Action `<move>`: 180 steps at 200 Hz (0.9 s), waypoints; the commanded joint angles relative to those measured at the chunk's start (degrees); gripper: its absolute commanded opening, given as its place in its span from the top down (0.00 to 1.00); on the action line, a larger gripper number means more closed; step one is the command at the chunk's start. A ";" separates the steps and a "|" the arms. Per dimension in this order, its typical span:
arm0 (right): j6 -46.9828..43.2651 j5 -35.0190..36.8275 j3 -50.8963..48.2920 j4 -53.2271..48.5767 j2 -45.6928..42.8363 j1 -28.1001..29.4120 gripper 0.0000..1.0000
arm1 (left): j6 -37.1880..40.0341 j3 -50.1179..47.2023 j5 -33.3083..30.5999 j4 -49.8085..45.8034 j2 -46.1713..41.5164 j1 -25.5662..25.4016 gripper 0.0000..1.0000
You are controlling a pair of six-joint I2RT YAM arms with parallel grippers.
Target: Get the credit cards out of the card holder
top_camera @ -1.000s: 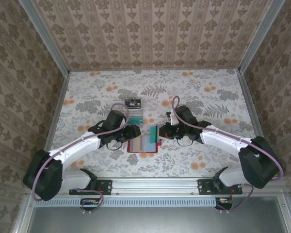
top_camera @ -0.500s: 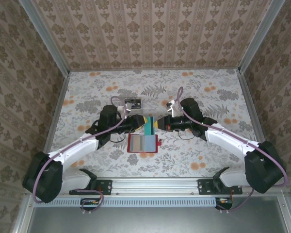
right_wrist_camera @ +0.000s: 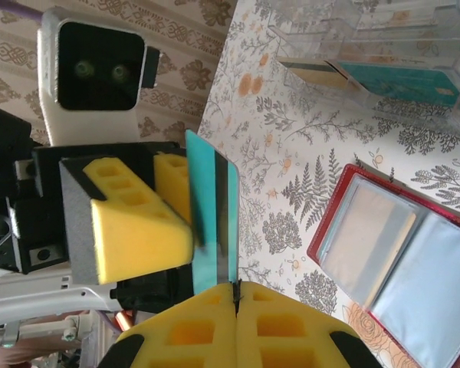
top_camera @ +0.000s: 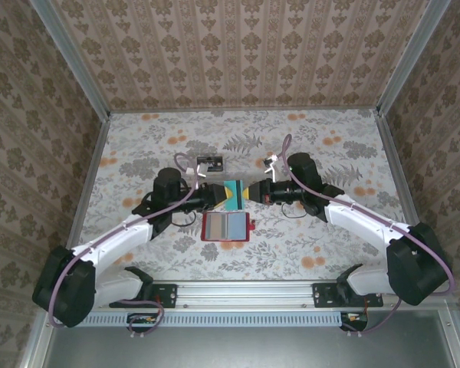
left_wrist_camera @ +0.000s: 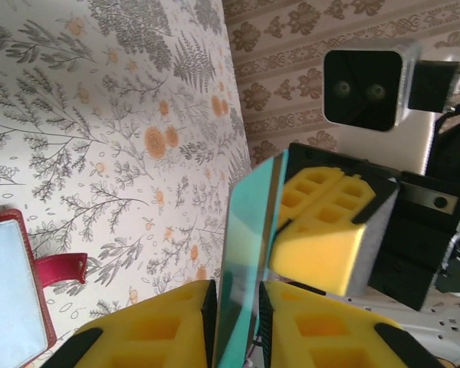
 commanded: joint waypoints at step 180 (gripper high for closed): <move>-6.84 8.48 0.35 -11.64 -7.42 -3.24 0.00 | 35.80 17.28 -17.59 -45.04 -2.61 1.00 1.00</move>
